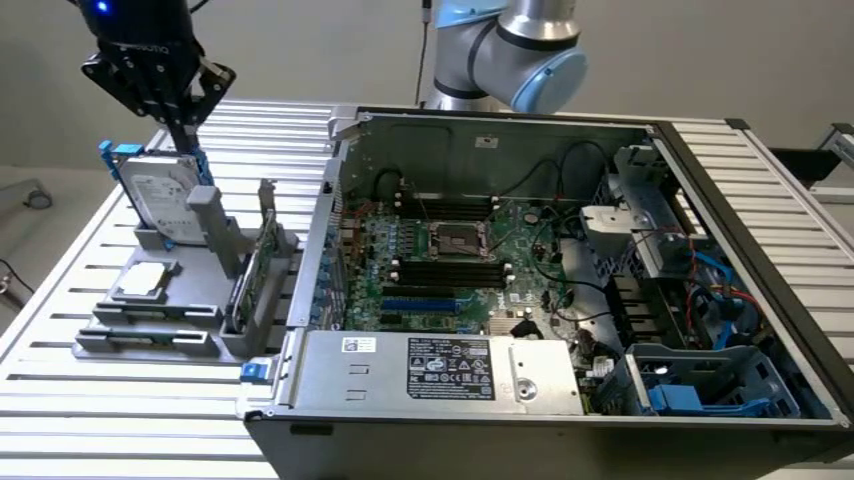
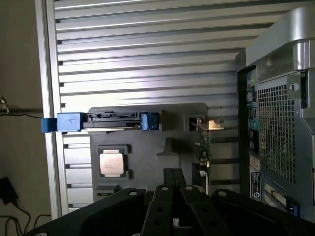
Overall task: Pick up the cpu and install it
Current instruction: 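Reach for the cpu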
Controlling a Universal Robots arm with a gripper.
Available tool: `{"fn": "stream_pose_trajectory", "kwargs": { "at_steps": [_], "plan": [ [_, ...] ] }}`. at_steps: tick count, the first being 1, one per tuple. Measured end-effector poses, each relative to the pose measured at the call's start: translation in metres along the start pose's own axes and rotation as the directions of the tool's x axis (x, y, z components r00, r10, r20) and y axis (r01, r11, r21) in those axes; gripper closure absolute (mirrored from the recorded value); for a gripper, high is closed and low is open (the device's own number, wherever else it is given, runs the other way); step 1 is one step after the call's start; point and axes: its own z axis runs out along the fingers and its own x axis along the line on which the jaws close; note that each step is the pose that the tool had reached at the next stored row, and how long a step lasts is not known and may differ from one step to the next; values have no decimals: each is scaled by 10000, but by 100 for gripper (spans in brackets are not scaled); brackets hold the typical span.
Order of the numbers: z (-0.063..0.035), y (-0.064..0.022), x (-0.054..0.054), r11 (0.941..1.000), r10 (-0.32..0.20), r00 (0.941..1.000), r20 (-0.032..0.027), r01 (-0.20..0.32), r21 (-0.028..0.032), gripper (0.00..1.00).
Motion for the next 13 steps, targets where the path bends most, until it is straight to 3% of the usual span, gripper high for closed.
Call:
{"fn": "stream_pose_trajectory", "kwargs": {
  "at_steps": [13],
  "plan": [
    [232,-30,575,10000,2,10000,3,-2,41,89]
  ]
}}
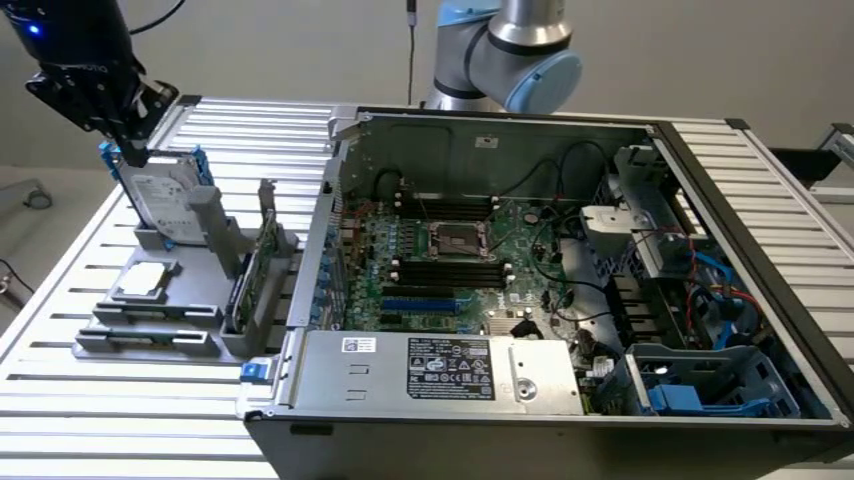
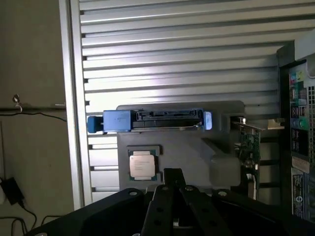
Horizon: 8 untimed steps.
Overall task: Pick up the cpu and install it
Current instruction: 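Reach for the cpu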
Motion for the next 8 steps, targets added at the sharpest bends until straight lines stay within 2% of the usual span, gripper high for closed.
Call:
{"fn": "stream_pose_trajectory", "kwargs": {
  "at_steps": [3,5,8],
  "plan": [
    [35,-9,120,10000,-13,10000,2,13,43,89],
    [44,-11,140,9999,-72,10000,-3,72,79,89],
    [49,-12,143,9995,-276,9996,-51,276,132,89]
  ]
}}
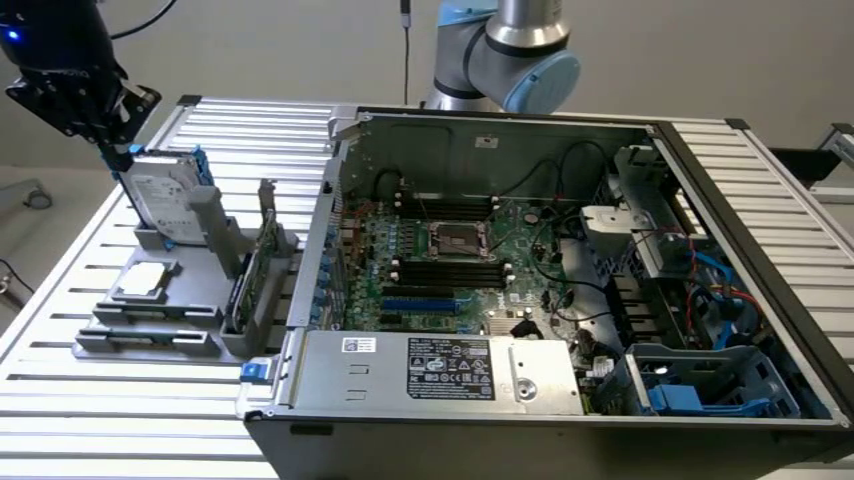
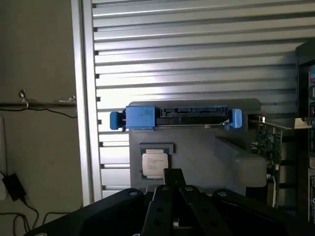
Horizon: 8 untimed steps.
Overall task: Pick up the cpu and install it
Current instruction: 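Reach for the cpu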
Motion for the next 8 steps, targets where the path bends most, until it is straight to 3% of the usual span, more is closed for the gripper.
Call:
{"fn": "stream_pose_trajectory", "kwargs": {
  "at_steps": [8],
  "plan": [
    [16,0,0,9963,-843,9964,-115,845,166,89]
  ]
}}
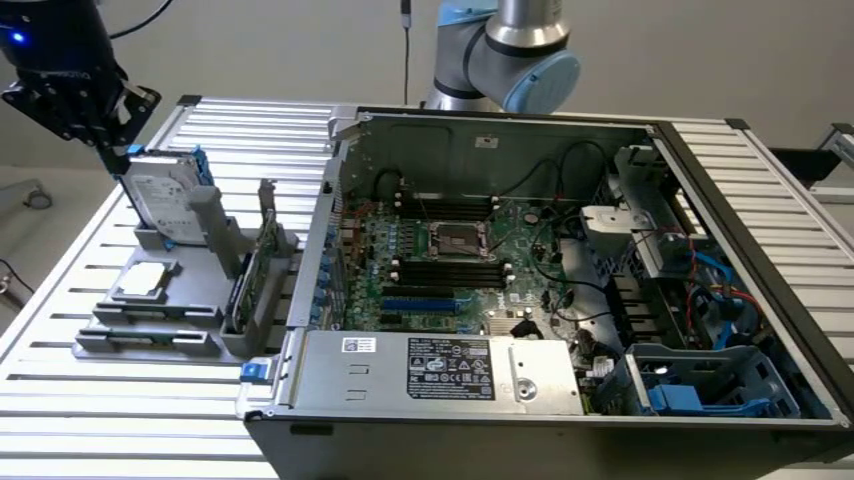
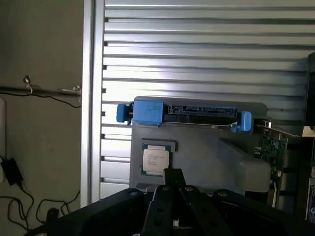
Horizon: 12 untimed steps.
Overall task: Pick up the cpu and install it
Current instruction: 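Reach for the cpu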
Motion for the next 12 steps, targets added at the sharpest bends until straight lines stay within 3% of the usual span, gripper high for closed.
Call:
{"fn": "stream_pose_trajectory", "kwargs": {
  "at_steps": [5,7,12],
  "plan": [
    [19,1,22,9996,-213,9998,-16,213,172,89],
    [22,2,29,9992,-237,9997,-26,237,322,89],
    [22,1,29,9992,-241,9997,-26,242,324,89]
  ]
}}
